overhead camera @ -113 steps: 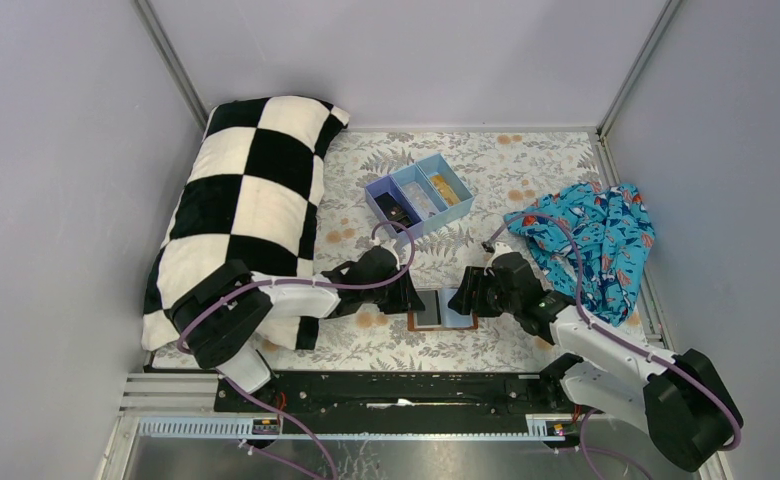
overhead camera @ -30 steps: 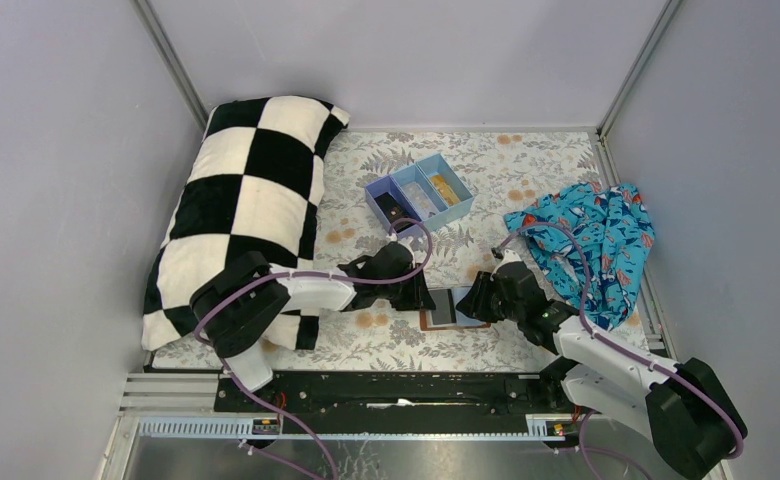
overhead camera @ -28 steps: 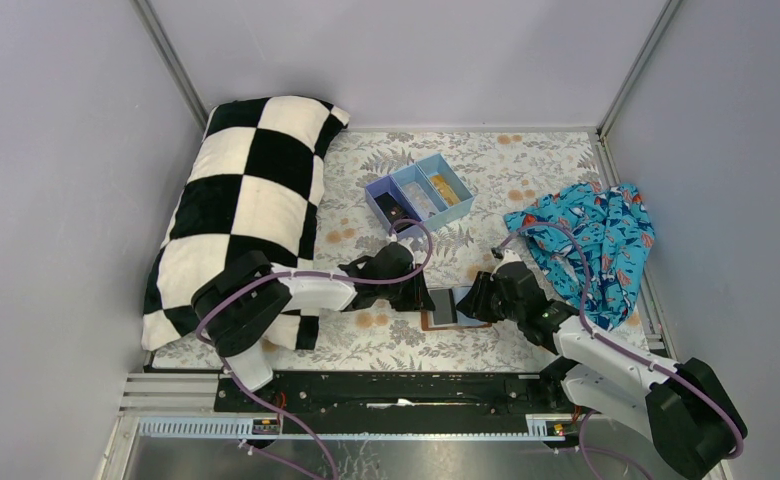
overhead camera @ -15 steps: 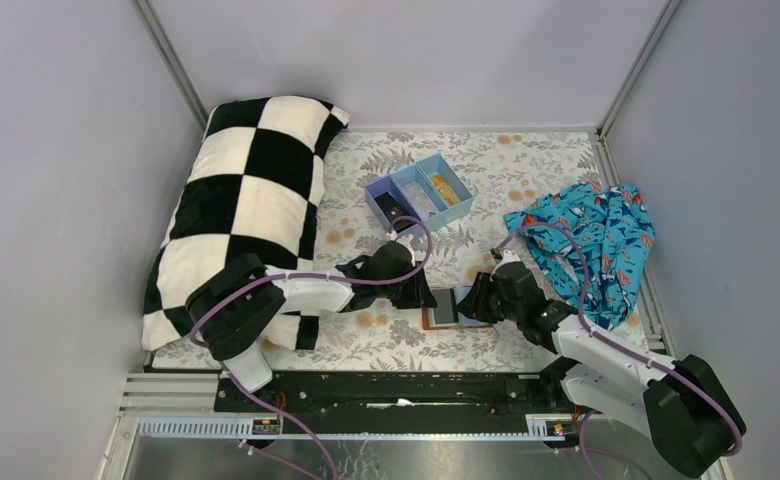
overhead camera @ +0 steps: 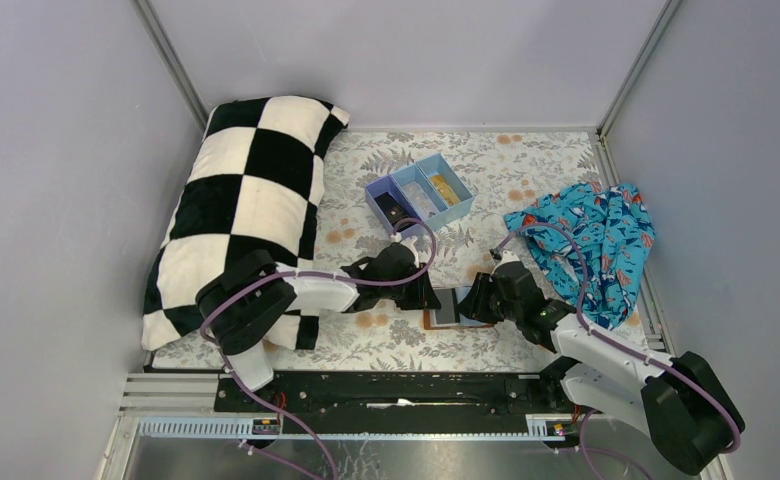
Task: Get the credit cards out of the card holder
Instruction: Remove the credit card from the card holder.
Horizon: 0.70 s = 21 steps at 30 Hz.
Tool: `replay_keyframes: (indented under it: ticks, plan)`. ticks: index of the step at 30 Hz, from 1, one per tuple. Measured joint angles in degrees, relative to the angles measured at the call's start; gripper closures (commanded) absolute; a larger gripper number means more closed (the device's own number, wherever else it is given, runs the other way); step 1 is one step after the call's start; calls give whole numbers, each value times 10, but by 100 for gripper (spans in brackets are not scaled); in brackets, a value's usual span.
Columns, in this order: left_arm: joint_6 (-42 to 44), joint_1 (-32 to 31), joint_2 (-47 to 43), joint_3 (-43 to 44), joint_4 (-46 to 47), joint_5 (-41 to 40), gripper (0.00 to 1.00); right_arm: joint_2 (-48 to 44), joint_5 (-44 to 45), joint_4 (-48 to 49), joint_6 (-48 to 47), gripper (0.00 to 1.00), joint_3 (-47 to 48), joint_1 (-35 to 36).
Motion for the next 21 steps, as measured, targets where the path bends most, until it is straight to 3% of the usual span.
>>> replay_keyframes:
  ticks: [11, 21]
  plan:
    - [-3, 0, 13, 8, 12, 12, 72, 11, -1, 2, -1, 65, 0, -4]
    - [9, -5, 34, 40, -4, 20, 72, 29, -52, 43, 1, 71, -12, -70]
